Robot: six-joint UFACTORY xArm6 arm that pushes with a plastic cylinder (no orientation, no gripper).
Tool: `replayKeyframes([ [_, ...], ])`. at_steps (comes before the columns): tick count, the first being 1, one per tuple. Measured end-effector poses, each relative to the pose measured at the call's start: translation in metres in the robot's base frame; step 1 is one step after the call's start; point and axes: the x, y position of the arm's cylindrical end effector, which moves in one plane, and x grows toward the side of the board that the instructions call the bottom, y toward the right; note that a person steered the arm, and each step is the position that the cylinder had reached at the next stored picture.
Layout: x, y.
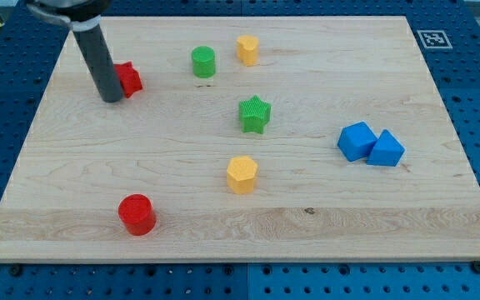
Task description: Push red circle a bit right and slightly up
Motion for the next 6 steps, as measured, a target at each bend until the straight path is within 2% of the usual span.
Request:
replayKeyframes([
  [1,-0.001,0.0],
  [5,0.246,0.05],
  [6,0.246,0.055],
])
